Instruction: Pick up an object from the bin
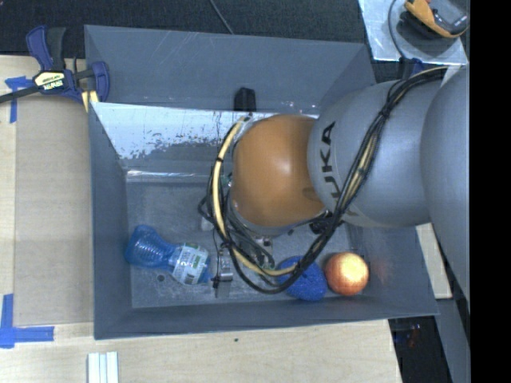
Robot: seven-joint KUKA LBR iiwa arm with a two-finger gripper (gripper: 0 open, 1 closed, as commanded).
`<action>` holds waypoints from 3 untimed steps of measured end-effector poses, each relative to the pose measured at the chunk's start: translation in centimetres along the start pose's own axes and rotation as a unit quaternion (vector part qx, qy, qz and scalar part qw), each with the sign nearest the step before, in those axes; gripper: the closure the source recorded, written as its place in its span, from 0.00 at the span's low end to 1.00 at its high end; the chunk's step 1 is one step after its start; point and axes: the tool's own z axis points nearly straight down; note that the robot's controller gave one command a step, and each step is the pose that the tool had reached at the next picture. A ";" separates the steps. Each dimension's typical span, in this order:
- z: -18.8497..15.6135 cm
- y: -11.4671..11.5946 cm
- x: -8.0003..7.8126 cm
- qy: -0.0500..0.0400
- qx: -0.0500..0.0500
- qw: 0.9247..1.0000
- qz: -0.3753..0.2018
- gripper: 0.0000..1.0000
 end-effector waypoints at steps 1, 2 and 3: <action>-0.5 -0.1 -0.2 -0.004 -0.001 1.000 0.002 0.00; 6.1 5.1 -1.7 -0.004 -0.002 0.998 0.067 0.00; 4.9 6.6 -1.5 -0.005 -0.001 0.995 0.099 0.00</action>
Offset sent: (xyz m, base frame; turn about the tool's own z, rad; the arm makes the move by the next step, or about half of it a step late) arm 0.0184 0.0649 -0.0799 0.1646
